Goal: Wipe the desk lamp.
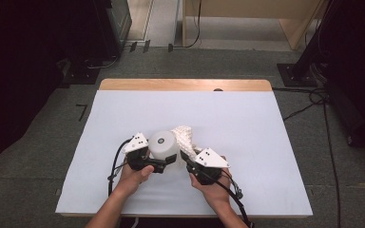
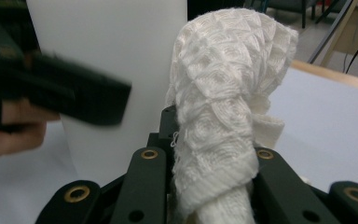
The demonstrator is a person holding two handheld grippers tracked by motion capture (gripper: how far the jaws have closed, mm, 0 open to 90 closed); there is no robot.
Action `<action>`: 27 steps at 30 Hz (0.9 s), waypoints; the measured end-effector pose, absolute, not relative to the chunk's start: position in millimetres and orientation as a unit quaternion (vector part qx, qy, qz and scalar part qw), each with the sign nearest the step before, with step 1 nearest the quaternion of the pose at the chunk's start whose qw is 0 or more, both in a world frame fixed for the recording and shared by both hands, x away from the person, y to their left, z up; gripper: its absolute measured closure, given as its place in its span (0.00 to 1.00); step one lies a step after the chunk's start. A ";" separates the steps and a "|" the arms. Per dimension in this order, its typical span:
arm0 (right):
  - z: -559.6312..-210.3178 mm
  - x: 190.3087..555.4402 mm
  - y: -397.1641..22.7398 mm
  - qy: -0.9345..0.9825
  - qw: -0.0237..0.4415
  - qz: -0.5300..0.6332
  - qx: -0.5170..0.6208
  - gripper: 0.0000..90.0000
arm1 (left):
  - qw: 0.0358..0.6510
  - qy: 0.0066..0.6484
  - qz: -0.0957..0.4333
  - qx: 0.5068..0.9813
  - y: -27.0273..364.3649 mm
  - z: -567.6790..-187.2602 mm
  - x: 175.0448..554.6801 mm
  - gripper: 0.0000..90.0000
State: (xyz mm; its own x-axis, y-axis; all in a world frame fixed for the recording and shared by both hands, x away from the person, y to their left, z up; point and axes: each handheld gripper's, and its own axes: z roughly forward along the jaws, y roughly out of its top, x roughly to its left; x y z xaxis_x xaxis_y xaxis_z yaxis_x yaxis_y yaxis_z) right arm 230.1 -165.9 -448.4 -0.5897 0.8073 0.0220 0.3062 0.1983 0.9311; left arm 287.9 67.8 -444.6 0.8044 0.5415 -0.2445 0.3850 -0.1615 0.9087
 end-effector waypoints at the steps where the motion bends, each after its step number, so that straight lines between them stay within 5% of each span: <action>1: -450.1 230.1 -164.5 0.735 0.244 0.505 0.381 0.84 | 0.572 0.307 0.070 0.758 69.4 -444.2 288.4 0.10; 8: -447.0 231.3 -167.2 0.731 0.246 0.509 0.382 0.84 | 0.549 0.291 0.095 0.777 60.6 -447.7 284.3 0.10; 17: -438.4 236.7 -189.7 0.703 0.255 0.525 0.407 0.84 | 0.481 0.334 0.226 0.778 55.3 -457.2 285.0 0.09; 27: -439.7 240.3 -197.2 0.696 0.255 0.525 0.420 0.84 | 0.459 0.342 0.235 0.786 56.6 -468.1 288.2 0.09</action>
State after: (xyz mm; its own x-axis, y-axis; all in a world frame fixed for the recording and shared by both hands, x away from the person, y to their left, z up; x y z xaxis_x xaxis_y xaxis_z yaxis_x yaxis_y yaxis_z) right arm 240.3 -197.2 -439.7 -0.5181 0.8510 0.0860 0.3164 0.0973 0.9436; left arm 288.2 56.6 -468.1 0.6563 0.7525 0.0553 0.3221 -0.3457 0.8814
